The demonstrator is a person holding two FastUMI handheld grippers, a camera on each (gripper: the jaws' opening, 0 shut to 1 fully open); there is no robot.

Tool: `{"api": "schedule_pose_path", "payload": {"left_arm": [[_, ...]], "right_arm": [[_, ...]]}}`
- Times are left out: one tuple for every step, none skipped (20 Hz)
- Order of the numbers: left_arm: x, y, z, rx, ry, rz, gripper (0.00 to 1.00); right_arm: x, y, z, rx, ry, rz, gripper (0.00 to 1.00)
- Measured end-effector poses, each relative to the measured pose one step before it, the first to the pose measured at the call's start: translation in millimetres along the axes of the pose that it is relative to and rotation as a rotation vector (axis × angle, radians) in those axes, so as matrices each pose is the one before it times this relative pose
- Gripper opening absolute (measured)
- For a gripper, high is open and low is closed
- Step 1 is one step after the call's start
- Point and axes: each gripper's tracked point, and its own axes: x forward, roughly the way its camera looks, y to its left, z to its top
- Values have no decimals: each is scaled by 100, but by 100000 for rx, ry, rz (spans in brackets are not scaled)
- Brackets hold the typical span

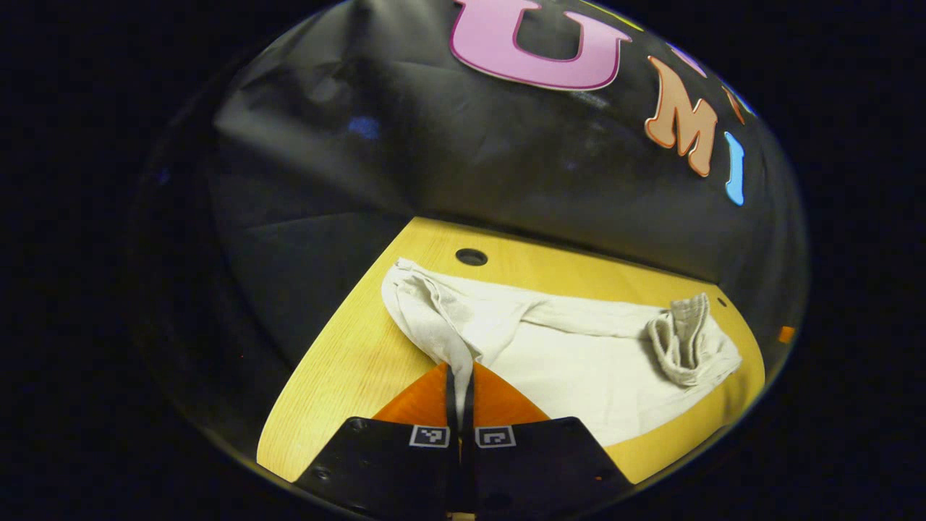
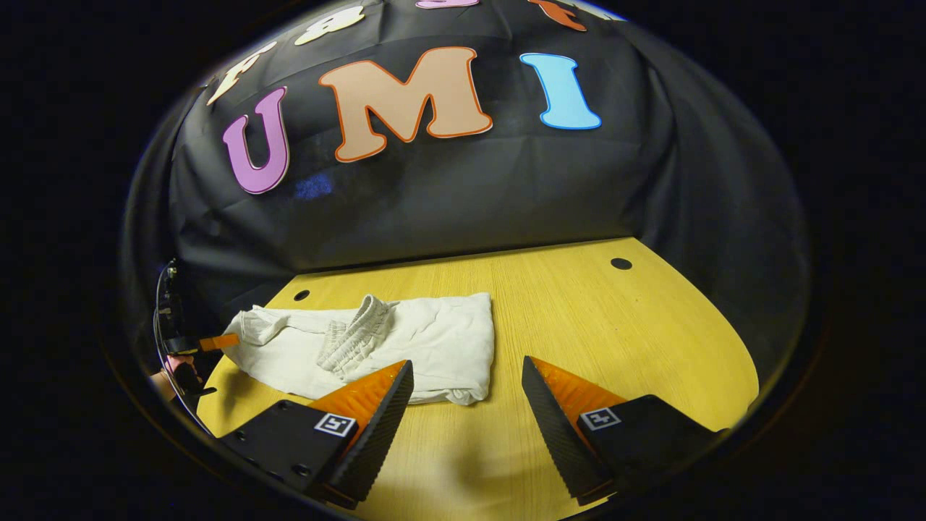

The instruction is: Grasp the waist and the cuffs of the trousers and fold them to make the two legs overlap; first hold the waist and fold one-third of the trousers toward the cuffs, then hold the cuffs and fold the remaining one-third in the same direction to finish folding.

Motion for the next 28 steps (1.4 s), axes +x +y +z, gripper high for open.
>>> {"api": "schedule_pose_path", "payload": {"left_arm": [[-403, -1070, 890, 1702, -1391, -988, 0], [-379, -1214, 708, 2376, -1169, -652, 0], [-458, -1350, 872, 2405, -1073, -787, 0], [-371, -1487, 867, 2046, -1606, -1175, 0], [-326, -1716, 855, 1602, -1243, -1244, 0], [-333, -1798, 903, 736, -1103, -1538, 0], [-199, -1814, 655, 324, -481, -1326, 0], [-109, -1758, 764, -17, -863, -1035, 0], [130, -1773, 916, 102, -1799, -1146, 0], [142, -1793, 888, 402, -1850, -1191, 0], [79, -2048, 940, 419, -1401, -1493, 0], [126, -1758, 744, 764, -1149, -1720, 0], [259, -1848, 605, 1406, -830, -2289, 0], [590, -2174, 788, 1953, -1050, -2229, 0], [651, -2112, 737, 1678, -601, -2797, 0], [699, -2120, 759, 1584, -726, -2975, 0], [714, -1871, 588, 1531, -577, -2569, 0], [866, -1838, 149, 1613, -410, -2402, 0], [789, -1917, 163, 1530, -103, -2508, 0], [963, -1792, 91, 1185, 705, -2366, 0], [985, -1762, -322, 691, 1013, -2361, 0], [972, -1733, -400, -32, 1221, -2062, 0], [944, -1458, -644, -790, 1158, -1444, 0], [927, -1550, -770, -1928, 1196, -2427, 0], [704, -1600, -753, -2719, 1104, -3211, 4], [745, -1467, -926, -3405, 969, -4099, 9], [394, -1498, -683, -3961, 283, -3415, 31], [250, -1000, -579, -3623, 685, -2411, 52]], "right_arm": [[-225, -298, 403, 636, -724, 534, 96], [-221, -333, 266, 565, -835, 347, 96], [-276, -397, 375, 668, -806, 251, 96], [-252, -490, 275, 698, -443, 255, 97], [-241, -487, 302, 601, -589, 237, 97], [-42, -454, 229, 540, -384, 138, 96], [-114, -523, 249, 1, -178, 122, 97], [-280, -647, 124, -301, -294, 124, 92], [-104, -524, 104, -175, 63, 225, 96], [-109, -481, -34, 69, 141, 472, 96], [-164, -366, 41, 452, -16, 728, 97], [-244, -479, 1, 451, 7, 797, 97], [-188, -460, 104, 81, -134, 529, 97], [-151, -439, -21, -138, -158, 335, 97], [-179, -519, -28, -344, 212, 140, 97], [-197, -544, -181, -201, 558, 224, 96], [-136, -431, -148, -233, 740, 352, 96], [70, -474, -222, -233, 440, 256, 97], [-165, -519, -63, -97, 571, 212, 97], [-166, -634, -243, -81, 426, -255, 92], [-131, -469, -118, 255, 297, -173, 97], [-178, -462, 80, 354, -3, -138, 97], [-169, -380, 72, 58, 56, -233, 97], [-85, -469, -97, -313, 268, -412, 96], [-134, -422, -82, -599, 158, -424, 96], [-267, -423, -162, -455, 317, -277, 96], [-132, -158, -63, -98, 228, 67, 92], [9, 64, -9, 160, 191, 165, 96]]}}
